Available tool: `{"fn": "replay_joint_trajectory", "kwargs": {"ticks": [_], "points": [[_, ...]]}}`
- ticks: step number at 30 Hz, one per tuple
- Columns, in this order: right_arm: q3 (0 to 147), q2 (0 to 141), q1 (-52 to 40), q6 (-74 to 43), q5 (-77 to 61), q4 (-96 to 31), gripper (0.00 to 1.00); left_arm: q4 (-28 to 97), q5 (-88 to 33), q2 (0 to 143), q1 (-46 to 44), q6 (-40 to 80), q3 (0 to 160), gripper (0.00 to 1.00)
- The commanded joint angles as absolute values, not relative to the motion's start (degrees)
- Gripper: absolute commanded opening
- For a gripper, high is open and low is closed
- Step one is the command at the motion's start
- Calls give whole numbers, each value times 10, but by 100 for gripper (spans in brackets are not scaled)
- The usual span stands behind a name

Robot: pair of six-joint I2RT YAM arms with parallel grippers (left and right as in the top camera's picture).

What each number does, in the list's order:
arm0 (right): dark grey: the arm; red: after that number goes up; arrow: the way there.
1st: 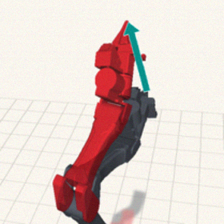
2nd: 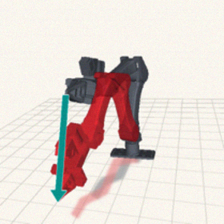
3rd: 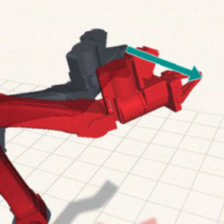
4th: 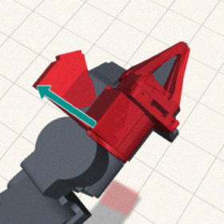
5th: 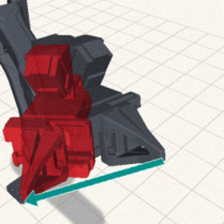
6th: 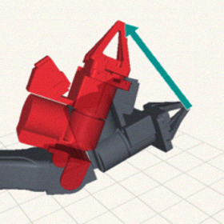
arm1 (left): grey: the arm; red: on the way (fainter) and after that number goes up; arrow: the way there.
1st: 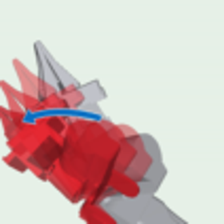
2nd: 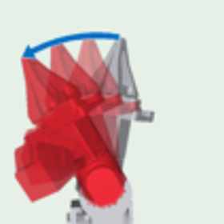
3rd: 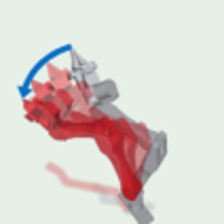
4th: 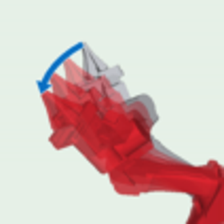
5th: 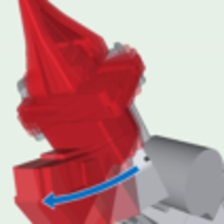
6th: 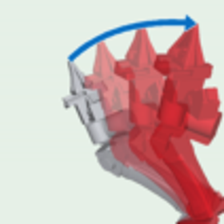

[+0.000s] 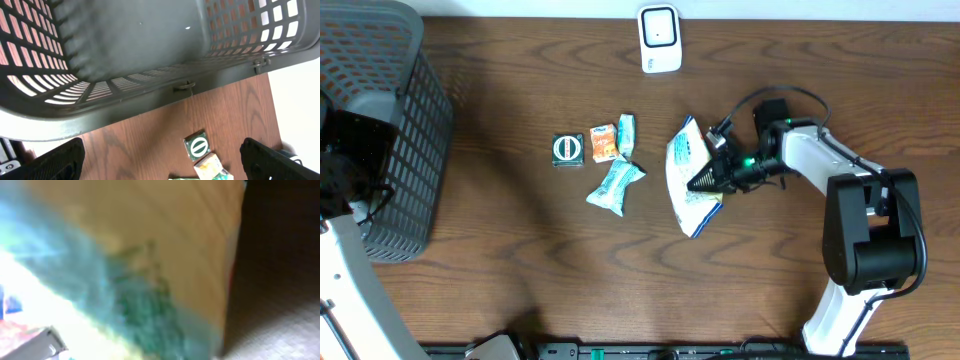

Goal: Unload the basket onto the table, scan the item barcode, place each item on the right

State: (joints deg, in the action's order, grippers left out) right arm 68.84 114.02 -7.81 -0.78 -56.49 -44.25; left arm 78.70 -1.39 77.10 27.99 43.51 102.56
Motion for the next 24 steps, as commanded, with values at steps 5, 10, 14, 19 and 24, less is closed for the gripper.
{"fn": "replay_joint_trajectory", "kwargs": {"ticks": [5, 10, 14, 19, 24], "points": [[710, 1142, -25, -109, -336, -493, 30, 788, -11, 771, 282, 436, 1027, 98], [821, 1142, 0, -105, -188, -637, 35, 788, -11, 771, 282, 436, 1027, 98], [939, 1142, -5, -84, -132, -767, 47, 788, -11, 771, 282, 436, 1027, 98], [993, 1142, -38, -80, -132, -835, 69, 788, -11, 771, 282, 436, 1027, 98], [990, 1142, -92, -81, -123, -826, 81, 788, -11, 771, 282, 436, 1027, 98]]}}
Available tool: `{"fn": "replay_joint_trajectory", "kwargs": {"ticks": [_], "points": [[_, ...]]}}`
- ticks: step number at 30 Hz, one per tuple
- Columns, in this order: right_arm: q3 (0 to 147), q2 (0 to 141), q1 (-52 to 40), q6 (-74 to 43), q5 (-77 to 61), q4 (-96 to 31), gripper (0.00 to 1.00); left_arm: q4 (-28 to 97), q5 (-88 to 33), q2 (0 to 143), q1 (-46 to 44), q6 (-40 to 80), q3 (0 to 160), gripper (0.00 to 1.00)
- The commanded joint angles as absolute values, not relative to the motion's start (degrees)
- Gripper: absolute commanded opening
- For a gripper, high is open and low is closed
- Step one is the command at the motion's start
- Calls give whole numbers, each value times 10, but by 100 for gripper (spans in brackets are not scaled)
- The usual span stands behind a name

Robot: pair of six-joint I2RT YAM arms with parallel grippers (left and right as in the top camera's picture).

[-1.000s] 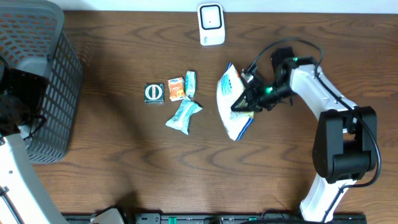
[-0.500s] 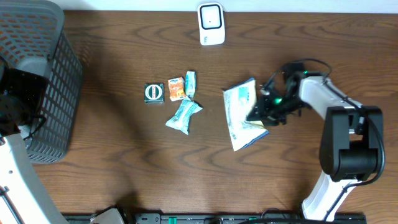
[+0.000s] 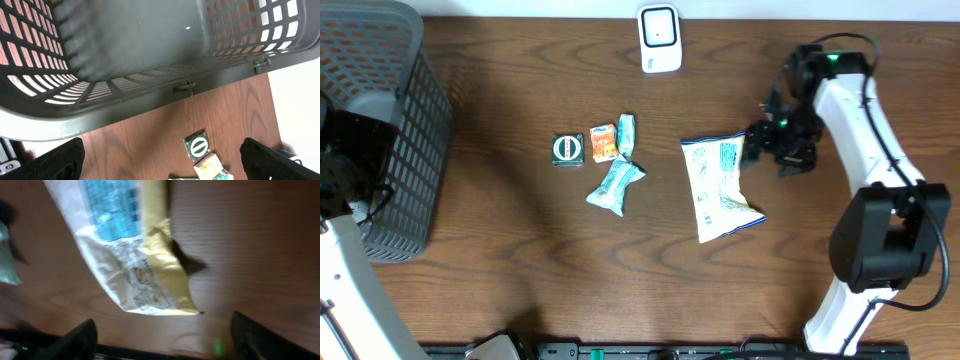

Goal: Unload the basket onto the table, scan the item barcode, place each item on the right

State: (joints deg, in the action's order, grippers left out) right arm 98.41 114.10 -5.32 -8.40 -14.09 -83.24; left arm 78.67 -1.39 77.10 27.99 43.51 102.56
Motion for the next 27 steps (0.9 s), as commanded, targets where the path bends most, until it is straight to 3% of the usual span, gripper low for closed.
{"fn": "replay_joint_trajectory", "kwargs": {"ticks": [1, 4, 9, 11, 18, 27], "points": [[990, 1142, -105, -81, -118, -819, 82, 788, -11, 771, 282, 436, 1027, 98], [987, 1142, -139, -97, -95, -796, 80, 788, -11, 771, 282, 436, 1027, 98], [975, 1142, -191, -135, -70, -761, 38, 788, -11, 771, 282, 436, 1027, 97], [968, 1143, -210, -135, -63, -750, 29, 788, -11, 771, 282, 436, 1027, 98], [915, 1143, -243, -182, 4, -719, 29, 788, -11, 771, 282, 436, 1027, 98], [787, 1143, -230, -197, 12, -573, 29, 788, -11, 771, 282, 436, 1027, 98]]}}
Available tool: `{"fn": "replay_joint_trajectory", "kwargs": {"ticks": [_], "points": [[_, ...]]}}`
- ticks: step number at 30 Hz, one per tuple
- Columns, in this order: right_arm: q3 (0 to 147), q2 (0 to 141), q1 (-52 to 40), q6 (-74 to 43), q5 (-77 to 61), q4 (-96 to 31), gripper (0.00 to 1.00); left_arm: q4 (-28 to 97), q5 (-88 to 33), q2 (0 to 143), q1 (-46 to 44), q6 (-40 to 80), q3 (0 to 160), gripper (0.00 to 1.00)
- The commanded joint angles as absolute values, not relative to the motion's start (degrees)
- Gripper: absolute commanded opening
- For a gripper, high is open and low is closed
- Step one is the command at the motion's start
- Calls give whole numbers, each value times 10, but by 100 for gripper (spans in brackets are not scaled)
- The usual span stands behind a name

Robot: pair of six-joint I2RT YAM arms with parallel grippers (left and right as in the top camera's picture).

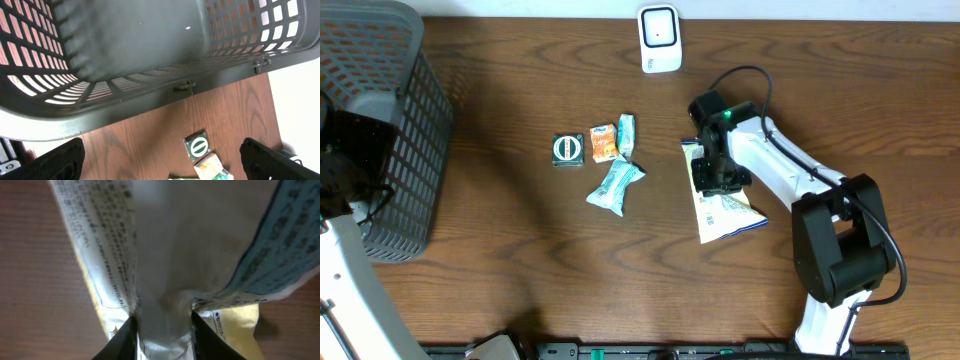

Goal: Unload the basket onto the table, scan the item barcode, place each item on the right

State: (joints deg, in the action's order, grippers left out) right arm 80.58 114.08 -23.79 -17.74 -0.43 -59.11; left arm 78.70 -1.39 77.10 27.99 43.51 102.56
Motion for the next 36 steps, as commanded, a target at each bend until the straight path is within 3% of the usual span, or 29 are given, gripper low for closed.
{"fn": "replay_joint_trajectory", "kwargs": {"ticks": [1, 7, 13, 20, 30, 36], "points": [[792, 1143, -229, -197, 0, -568, 29, 788, -11, 771, 282, 436, 1027, 98], [872, 1142, -228, -197, -107, -569, 29, 788, -11, 771, 282, 436, 1027, 97], [980, 1142, -219, -197, -41, -657, 33, 788, -11, 771, 282, 436, 1027, 98], [978, 1143, -212, -197, 8, -683, 14, 788, -11, 771, 282, 436, 1027, 98], [845, 1145, -212, -197, 32, -577, 16, 788, -11, 771, 282, 436, 1027, 98], [827, 1145, -208, -197, 59, -566, 25, 788, -11, 771, 282, 436, 1027, 97]]}}
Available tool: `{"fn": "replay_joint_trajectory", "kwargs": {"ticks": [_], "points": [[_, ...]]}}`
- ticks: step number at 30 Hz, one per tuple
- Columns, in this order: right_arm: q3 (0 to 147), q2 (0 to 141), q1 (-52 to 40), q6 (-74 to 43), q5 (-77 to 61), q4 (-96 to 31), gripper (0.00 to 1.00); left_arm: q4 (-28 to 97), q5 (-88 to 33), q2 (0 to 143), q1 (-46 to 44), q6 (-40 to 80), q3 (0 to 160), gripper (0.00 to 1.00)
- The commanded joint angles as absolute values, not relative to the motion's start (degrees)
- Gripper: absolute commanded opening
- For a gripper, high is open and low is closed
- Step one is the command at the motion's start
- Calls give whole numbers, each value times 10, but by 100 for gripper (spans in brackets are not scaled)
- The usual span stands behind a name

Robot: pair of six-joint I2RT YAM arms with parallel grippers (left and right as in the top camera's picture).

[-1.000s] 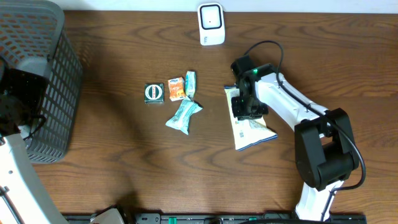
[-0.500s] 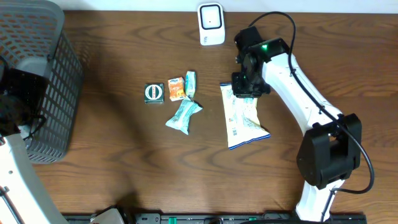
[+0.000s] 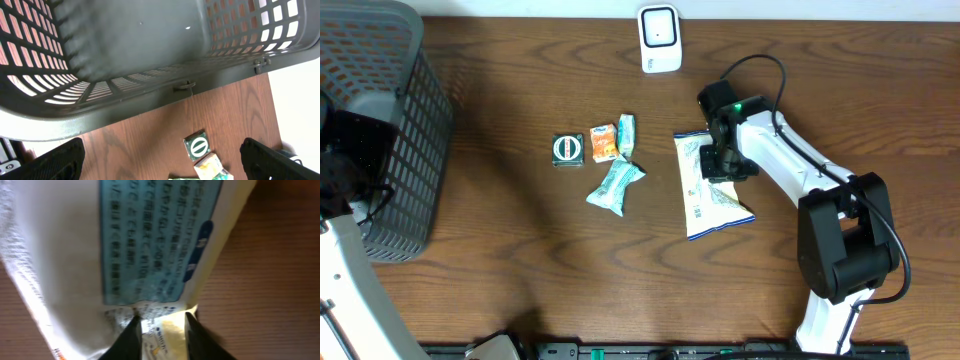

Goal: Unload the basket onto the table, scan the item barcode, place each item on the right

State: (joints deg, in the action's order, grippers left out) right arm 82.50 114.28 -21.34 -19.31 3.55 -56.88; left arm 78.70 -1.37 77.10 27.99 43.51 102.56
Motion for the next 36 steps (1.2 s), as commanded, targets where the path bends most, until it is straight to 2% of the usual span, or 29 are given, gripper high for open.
{"fn": "replay_joint_trajectory", "kwargs": {"ticks": [1, 3, 11, 16, 27, 36], "points": [[835, 1145, -208, -197, 59, -573, 27, 788, -11, 771, 282, 436, 1027, 98], [856, 1145, -206, -196, 59, -596, 32, 788, -11, 771, 282, 436, 1027, 98], [987, 1144, -183, -185, 52, -738, 36, 788, -11, 771, 282, 436, 1027, 98], [988, 1145, -181, -169, 28, -771, 17, 788, -11, 771, 282, 436, 1027, 98], [884, 1145, -193, -169, -56, -622, 19, 788, -11, 771, 282, 436, 1027, 98], [818, 1145, -192, -169, -32, -517, 20, 788, -11, 771, 282, 436, 1027, 98]]}}
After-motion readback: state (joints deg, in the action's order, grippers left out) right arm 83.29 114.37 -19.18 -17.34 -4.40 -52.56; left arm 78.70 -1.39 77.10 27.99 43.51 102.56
